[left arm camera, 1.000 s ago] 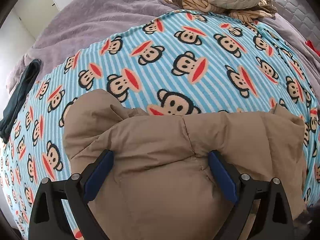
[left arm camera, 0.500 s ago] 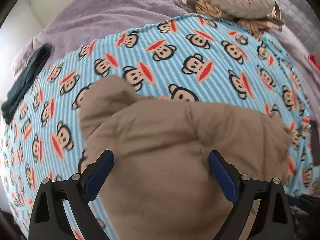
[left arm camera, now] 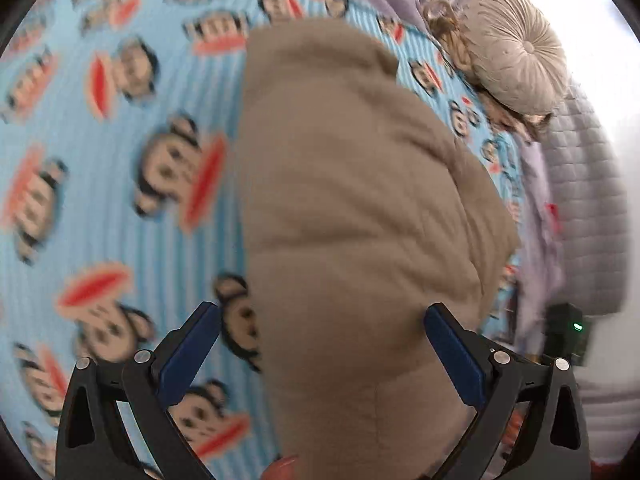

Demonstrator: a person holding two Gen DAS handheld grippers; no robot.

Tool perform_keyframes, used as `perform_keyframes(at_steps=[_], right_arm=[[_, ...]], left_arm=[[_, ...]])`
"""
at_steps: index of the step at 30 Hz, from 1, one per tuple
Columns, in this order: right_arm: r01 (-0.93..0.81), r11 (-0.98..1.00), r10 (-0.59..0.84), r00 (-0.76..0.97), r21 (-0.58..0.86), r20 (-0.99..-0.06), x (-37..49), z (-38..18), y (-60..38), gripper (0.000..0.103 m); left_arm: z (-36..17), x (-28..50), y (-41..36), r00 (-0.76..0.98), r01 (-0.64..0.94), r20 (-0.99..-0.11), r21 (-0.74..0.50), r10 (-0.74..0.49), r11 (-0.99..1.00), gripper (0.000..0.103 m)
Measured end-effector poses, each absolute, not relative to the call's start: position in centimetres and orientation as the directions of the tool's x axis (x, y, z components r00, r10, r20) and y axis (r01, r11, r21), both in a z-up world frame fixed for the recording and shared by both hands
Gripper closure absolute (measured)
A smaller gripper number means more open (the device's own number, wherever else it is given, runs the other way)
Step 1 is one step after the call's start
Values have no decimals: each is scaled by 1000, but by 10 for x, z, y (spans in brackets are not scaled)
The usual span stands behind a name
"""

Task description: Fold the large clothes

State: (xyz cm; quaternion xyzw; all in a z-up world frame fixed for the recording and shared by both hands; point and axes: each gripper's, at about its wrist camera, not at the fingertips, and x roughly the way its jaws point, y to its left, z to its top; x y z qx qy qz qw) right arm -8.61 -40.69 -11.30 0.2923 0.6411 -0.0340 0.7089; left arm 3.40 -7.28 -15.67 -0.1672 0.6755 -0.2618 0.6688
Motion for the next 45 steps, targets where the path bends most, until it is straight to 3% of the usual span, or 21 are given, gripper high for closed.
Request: perform_keyframes(at_steps=[3, 12, 16, 19, 20, 30, 37, 45], right_arm=[[418, 832, 324, 164, 363, -932, -81, -113, -406, 47], [411, 839, 306, 188, 358, -933, -67, -94, -421, 45], [404, 844, 291, 207, 353, -934, -57, -90, -437, 37], [385, 843, 322, 197, 375, -926, -50, -93, -445, 16], [375, 846, 328, 193, 378, -925, -49, -94, -445, 15], [314, 804, 472, 180, 505, -863, -34, -119, -447, 13], [278, 884, 352, 134, 376, -926, -24, -124, -446, 13], [229, 830, 502, 92, 509, -860, -26, -138, -439, 13]], left_arm=[[-166, 29, -87, -102, 159, -783, -622, -614, 767, 1], [-172, 23, -118, -118, 257, -849, -528, -515, 810, 1], [-171, 24, -128, -102, 269, -871, -490, -481, 829, 0], [-171, 22, -137, -83, 269, -881, -470, -467, 840, 0], [-171, 21, -138, -78, 270, -883, -466, -463, 843, 0], [-168, 21, -145, -46, 285, -896, -436, -442, 854, 0], [-170, 20, -141, -45, 283, -893, -441, -448, 852, 0], [-174, 21, -132, -61, 273, -878, -472, -475, 838, 0]])
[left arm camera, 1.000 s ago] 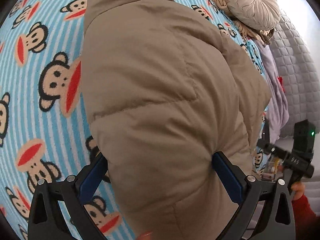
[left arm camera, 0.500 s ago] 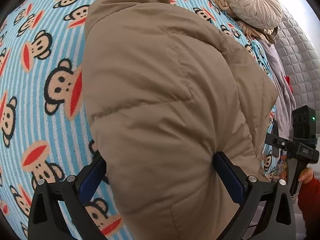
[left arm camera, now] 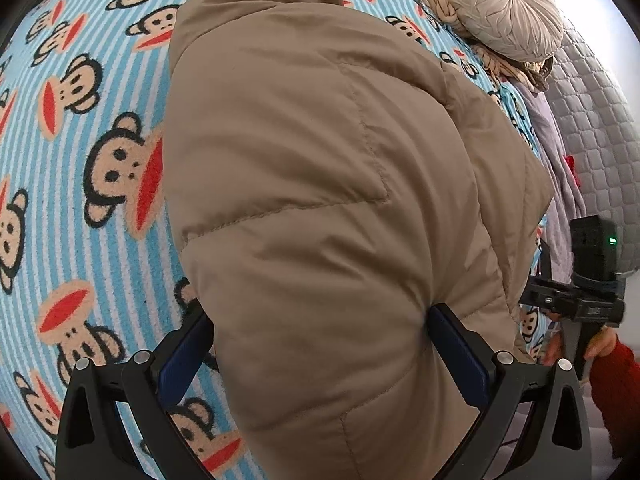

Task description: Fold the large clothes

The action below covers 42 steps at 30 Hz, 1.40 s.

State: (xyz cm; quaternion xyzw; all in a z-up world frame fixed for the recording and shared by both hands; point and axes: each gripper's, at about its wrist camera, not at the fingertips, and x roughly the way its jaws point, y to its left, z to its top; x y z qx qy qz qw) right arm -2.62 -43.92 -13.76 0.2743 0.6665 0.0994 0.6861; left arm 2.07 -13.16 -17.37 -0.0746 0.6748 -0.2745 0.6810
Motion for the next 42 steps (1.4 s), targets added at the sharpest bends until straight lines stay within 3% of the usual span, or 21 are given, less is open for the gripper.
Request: perform_keyframes(at_steps=[2, 3, 4, 12, 21, 23, 24, 28, 31, 42], right_arm=[[245, 814, 526, 78, 527, -847, -24, -148, -442, 10], [259, 799, 545, 71, 543, -836, -22, -155, -445, 2], [268, 790, 556, 63, 551, -829, -21, -160, -447, 0], [295, 596, 759, 96, 747, -644, 0, -193, -446, 0], [354, 588, 757, 74, 727, -649, 13, -213, -429, 0], [383, 575, 758, 84, 723, -647, 11, -213, -427, 1], [400, 565, 758, 93, 722, -645, 11, -213, -425, 2], [440, 497, 781, 148, 748, -607, 7, -205, -418, 33], [422, 496, 775, 178, 759, -606, 9, -188, -407, 46], [317, 487, 781, 258, 814, -568, 47, -133, -335, 48]], left_arm=[[-175, 22, -129, -71, 272, -872, -484, -484, 832, 0], [-176, 23, -128, -76, 272, -869, -490, -489, 828, 0], [-178, 24, -127, -82, 271, -864, -498, -496, 824, 0], [-190, 29, -113, -131, 235, -818, -575, -560, 784, 0], [-202, 33, -106, -155, 175, -789, -614, -594, 770, 0], [-195, 29, -109, -128, 184, -796, -605, -591, 775, 5], [-190, 27, -110, -113, 192, -799, -601, -591, 776, 10], [-169, 23, -98, -58, 216, -795, -600, -603, 770, 26], [-152, 24, -92, -28, 238, -786, -605, -618, 760, 28], [-89, 78, -19, 119, 265, -732, -628, -671, 732, 28]])
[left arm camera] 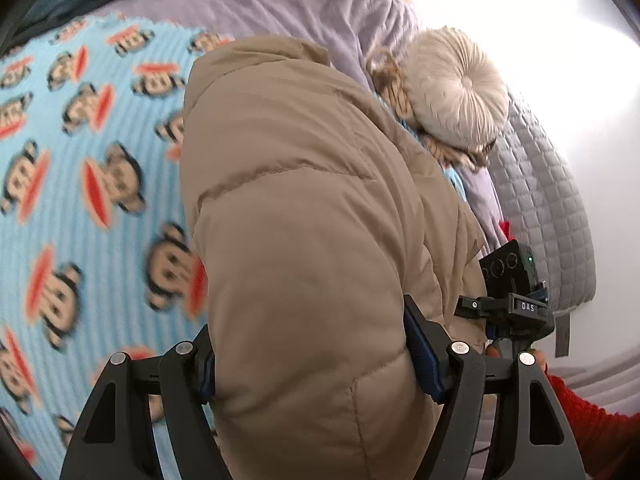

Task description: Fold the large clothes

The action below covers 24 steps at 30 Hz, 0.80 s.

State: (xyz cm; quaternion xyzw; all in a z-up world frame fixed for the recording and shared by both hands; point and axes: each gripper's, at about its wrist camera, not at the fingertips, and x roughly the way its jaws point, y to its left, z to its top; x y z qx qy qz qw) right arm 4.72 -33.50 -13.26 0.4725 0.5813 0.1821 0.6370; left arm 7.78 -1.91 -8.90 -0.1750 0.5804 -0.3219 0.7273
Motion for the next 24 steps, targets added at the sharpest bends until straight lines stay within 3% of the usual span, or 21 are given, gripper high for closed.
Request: perform_keyframes(at_steps=[5, 10, 13, 15, 19, 24], right_arm=[[257, 501, 787, 261, 826, -559, 95, -133, -296, 48], [220, 564, 761, 234, 796, -605, 152, -157, -261, 48], [254, 601, 732, 205, 758, -649, 171, -188, -247, 47], [273, 596, 732, 202, 755, -651, 176, -203, -241, 42], [324, 593, 721, 193, 737, -665, 173, -226, -240, 25], [352, 670, 621, 215, 653, -754, 158, -197, -245, 25]], left_arm=[[-84, 126, 23, 199, 269, -741, -588, -642, 763, 28], [-127, 174, 41, 240, 222, -794, -516, -559, 827, 28], [-172, 190, 55, 211, 152, -811, -523, -545, 838, 14], [-186, 193, 62, 206, 131, -801, -547, -563, 827, 9], [-195, 191, 64, 203, 129, -795, -557, -572, 820, 8], [-161, 176, 62, 274, 166, -844, -430, -460, 887, 10]])
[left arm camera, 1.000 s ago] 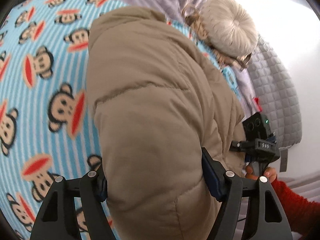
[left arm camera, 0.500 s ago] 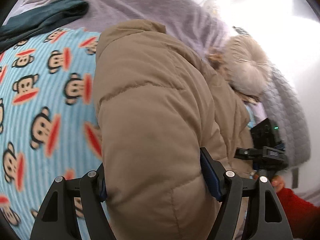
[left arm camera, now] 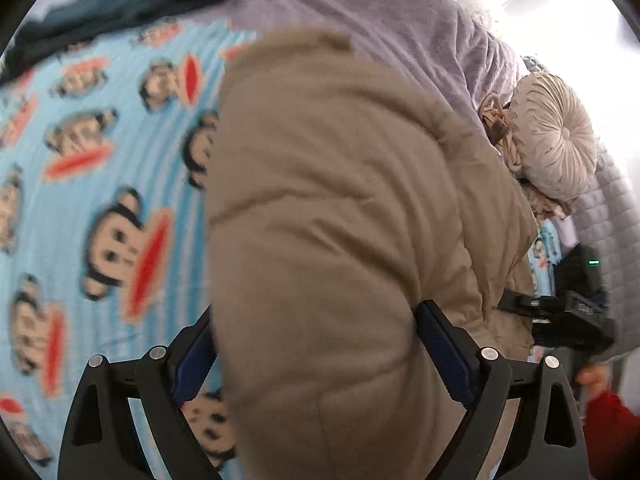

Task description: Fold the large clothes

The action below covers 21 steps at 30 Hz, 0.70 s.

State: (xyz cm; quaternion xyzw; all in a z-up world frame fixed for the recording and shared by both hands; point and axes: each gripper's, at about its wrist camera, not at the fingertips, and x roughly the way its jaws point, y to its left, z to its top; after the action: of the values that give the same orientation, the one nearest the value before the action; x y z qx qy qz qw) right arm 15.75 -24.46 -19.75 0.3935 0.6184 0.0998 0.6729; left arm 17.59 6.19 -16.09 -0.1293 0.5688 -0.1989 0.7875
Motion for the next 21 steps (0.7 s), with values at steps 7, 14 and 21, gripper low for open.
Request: perform_keyframes(at_steps=[7, 14, 21], right_arm=[[205, 725, 550, 403, 657, -732, 122, -106, -257, 42], [271, 691, 612, 274, 670, -742, 188, -167, -248, 65], [222, 799, 489, 302, 559, -819, 176, -147, -237, 98]], left_arm=[[-105, 186, 80, 412, 201, -794, -398, -446, 895, 22], [-114, 235, 48, 473, 201, -807, -291, -353, 935, 22], [-150, 259, 8, 429, 176, -870, -184, -243, 967, 22]])
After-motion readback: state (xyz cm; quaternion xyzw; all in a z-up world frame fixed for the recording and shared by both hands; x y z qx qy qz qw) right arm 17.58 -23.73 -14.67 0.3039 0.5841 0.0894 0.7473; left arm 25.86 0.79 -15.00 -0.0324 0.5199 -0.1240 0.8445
